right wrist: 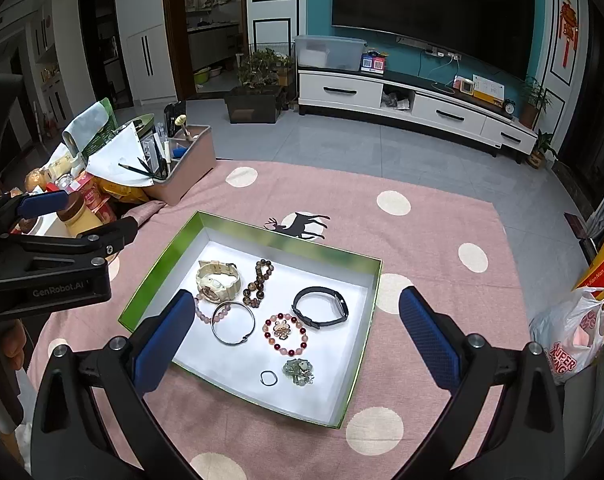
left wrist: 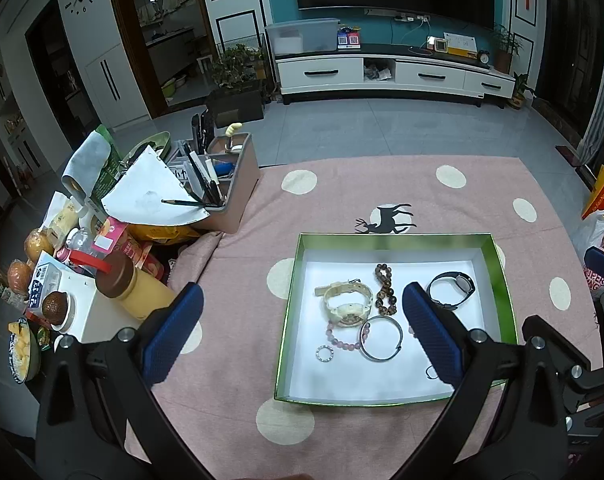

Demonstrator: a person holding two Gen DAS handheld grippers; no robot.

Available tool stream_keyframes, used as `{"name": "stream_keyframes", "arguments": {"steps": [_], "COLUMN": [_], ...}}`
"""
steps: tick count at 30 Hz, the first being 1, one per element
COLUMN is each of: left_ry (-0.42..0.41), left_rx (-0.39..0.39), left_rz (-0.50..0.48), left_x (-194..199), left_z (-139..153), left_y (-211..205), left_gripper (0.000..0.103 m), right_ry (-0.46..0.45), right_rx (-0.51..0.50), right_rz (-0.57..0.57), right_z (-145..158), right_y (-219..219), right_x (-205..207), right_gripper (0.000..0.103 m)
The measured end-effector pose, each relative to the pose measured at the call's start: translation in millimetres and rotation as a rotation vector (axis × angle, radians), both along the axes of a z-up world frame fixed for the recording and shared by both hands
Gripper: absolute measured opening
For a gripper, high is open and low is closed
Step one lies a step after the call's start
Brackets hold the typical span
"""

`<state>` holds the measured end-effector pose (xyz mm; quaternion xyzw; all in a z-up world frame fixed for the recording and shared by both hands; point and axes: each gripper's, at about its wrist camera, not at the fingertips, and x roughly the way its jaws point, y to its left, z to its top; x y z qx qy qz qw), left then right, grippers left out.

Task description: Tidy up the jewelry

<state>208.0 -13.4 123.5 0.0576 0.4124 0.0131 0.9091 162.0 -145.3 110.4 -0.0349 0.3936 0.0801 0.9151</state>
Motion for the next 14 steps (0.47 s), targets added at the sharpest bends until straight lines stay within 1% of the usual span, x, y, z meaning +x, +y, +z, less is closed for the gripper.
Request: {"name": "stream_keyframes", "arguments": {"steps": [14], "left_ry": [0.02], "left_rx": [-0.005], "left_rz": [0.018], "left_x": [2.0], "left_z": [-6.0], "left_y": [1.1], "left_gripper": [0.101], "right_ry": [0.001], "right_rx": [0.0], "right_rz": [0.0], "right_z": [0.5], "right_y": [0.2], "right_x": [0.1], "right_gripper": [0.102]}}
